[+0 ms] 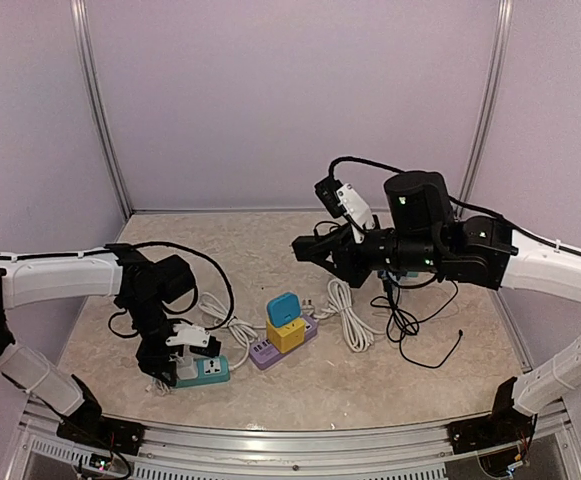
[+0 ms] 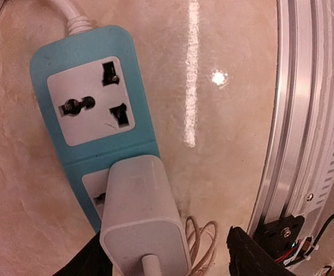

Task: Insert the plug
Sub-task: Move the socket to the center of the board, then adjust the plug.

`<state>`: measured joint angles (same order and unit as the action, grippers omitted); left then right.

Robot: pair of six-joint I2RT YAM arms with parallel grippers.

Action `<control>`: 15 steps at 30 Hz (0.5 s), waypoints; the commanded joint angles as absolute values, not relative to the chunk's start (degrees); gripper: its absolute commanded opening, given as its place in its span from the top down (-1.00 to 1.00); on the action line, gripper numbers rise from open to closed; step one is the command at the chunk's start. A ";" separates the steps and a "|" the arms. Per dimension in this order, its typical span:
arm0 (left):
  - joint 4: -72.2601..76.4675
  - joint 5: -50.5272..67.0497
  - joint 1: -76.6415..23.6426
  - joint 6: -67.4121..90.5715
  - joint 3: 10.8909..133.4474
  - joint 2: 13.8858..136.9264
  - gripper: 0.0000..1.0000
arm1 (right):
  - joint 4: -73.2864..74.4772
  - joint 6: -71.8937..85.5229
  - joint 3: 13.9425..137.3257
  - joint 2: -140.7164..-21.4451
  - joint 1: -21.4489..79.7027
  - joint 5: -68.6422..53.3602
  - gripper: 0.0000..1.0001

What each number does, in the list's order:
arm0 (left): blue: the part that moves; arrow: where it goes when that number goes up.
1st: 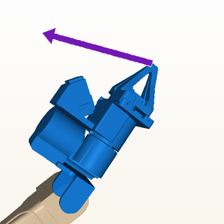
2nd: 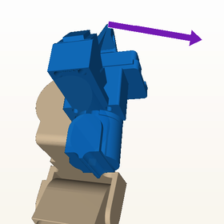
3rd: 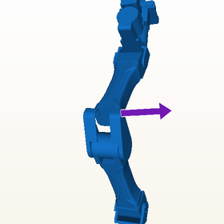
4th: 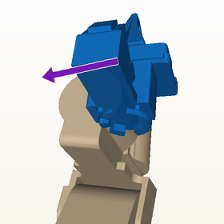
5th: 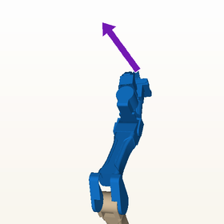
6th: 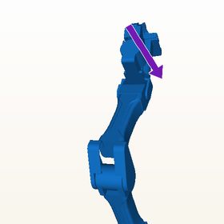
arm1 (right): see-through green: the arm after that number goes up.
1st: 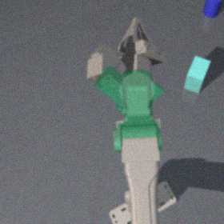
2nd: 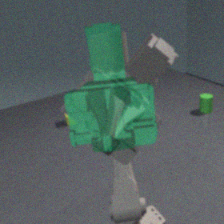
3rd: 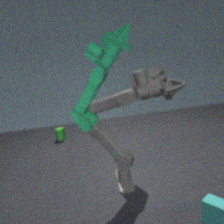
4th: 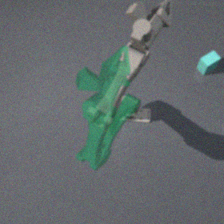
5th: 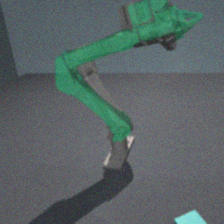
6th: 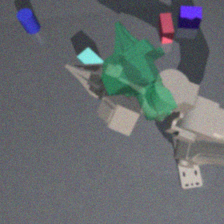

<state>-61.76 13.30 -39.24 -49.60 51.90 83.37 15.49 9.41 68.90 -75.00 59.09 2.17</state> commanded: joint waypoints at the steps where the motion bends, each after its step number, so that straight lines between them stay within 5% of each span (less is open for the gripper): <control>1: -67.17 13.41 -35.18 -49.43 58.49 79.84 -0.42 | 22.28 1.26 75.61 -80.74 62.09 -4.85 1.00; 10: -76.95 20.91 -21.73 -52.76 71.39 56.38 -0.53 | 39.40 -12.97 101.96 -102.80 68.36 -10.77 1.00; 15: -65.82 29.48 -25.47 -41.28 64.49 39.98 -0.68 | 39.64 -17.75 112.48 -112.38 71.09 -17.26 1.00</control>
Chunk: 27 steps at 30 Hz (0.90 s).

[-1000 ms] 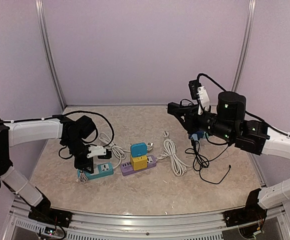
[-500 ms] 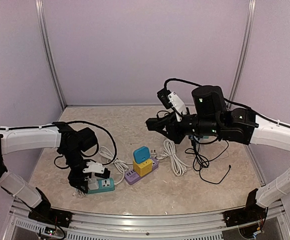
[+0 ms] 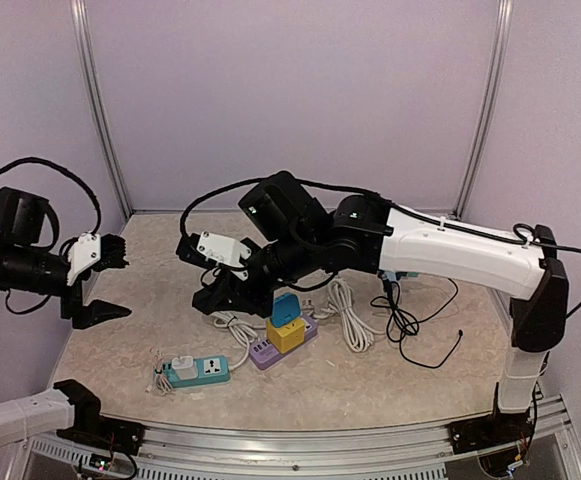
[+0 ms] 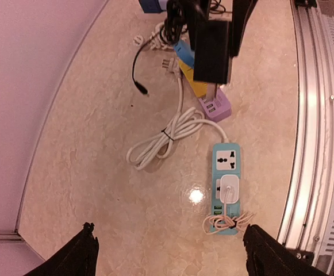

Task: Insert the plug
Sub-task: Adjust the plug.

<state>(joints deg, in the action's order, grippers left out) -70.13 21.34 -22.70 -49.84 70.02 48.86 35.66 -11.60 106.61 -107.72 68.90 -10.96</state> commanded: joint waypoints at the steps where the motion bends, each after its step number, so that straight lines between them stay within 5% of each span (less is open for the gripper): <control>1: -62.65 29.62 -27.06 -37.47 61.18 38.21 -0.64 | 38.67 -17.91 113.55 -113.33 71.43 -18.19 1.00; 10: -44.57 24.39 -40.18 -23.55 50.18 31.95 -0.55 | 30.05 -16.83 116.15 -115.40 73.13 -18.76 1.00; 18: -42.25 27.76 -40.34 -24.50 49.53 34.58 0.04 | 29.68 -18.42 117.78 -116.84 73.35 -17.73 1.00; 24: -42.72 26.47 -40.34 -25.08 49.01 36.35 0.10 | 29.50 -19.22 118.49 -116.98 73.36 -18.31 1.00; 27: -42.36 26.36 -40.34 -25.48 49.52 37.06 0.41 | 29.78 -19.34 118.40 -116.90 73.33 -18.37 1.00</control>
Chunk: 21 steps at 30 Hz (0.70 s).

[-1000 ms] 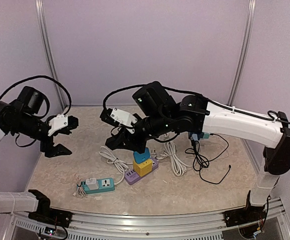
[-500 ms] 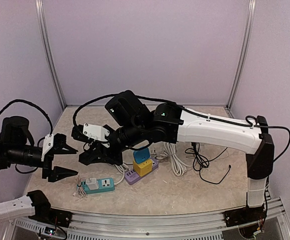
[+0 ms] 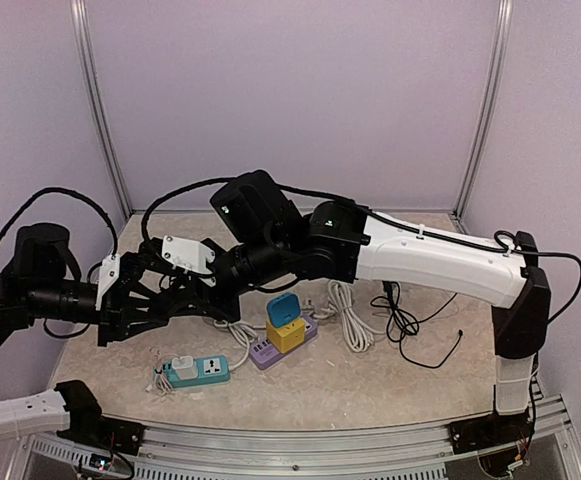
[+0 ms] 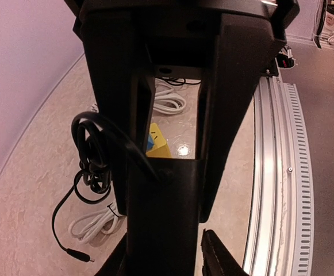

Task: Insert the plug
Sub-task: Adjust the plug.

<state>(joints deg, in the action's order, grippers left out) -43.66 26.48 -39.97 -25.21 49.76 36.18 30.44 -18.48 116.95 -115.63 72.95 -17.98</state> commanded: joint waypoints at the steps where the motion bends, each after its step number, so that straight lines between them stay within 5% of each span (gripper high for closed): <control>1: -42.24 26.37 -40.34 -25.59 49.67 37.15 0.50 | 29.91 -19.27 118.39 -116.85 73.32 -18.31 1.00; 6: -41.81 26.99 -40.34 -25.76 50.44 37.35 0.97 | 30.03 -18.93 117.75 -116.40 73.37 -17.62 1.00; 10: -42.21 27.03 -40.34 -25.17 51.05 37.22 1.00 | 29.55 -18.46 116.78 -115.53 73.33 -18.54 0.96; 14: -44.12 27.58 -39.98 -22.87 51.91 37.77 1.00 | 27.86 -21.88 110.87 -110.77 73.38 -16.06 -0.02; 18: -46.08 31.48 -38.06 -21.31 52.36 39.27 1.00 | 18.27 -30.41 95.80 -100.44 73.36 -13.70 -0.46; 21: -47.09 35.59 -35.95 -21.31 52.75 41.55 1.00 | 11.72 -38.59 84.87 -94.30 73.31 -13.15 -0.61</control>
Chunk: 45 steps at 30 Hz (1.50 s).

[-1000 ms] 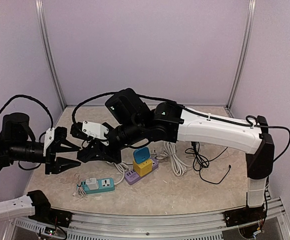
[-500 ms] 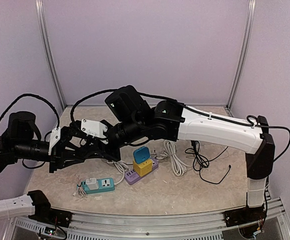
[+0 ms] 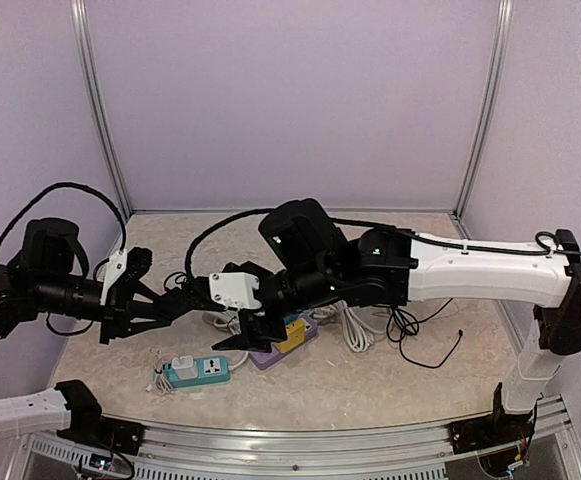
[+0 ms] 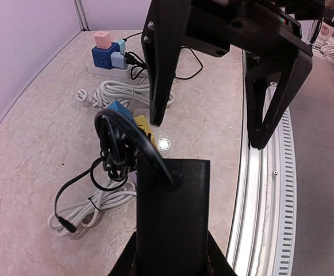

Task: Insert the plug
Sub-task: Adjust the plug.

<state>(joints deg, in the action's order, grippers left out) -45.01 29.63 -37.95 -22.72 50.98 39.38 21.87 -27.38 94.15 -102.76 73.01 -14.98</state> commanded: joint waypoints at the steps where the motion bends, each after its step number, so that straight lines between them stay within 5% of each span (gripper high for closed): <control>1: -47.52 36.83 -35.48 -21.55 52.88 42.48 1.00 | 10.89 -41.74 83.54 -93.27 73.41 -13.08 -0.63; 13: -53.33 43.71 -33.52 -19.70 56.41 51.82 1.00 | 11.69 -79.53 87.33 -99.30 78.54 -4.07 -0.69; 25: -52.11 44.80 -33.31 -18.16 56.77 53.48 1.00 | 6.04 -83.35 88.47 -103.84 78.86 4.85 -0.54; 45: -52.19 45.96 -32.97 -19.28 56.65 54.10 1.00 | -2.54 -85.75 87.36 -106.96 78.30 11.40 0.48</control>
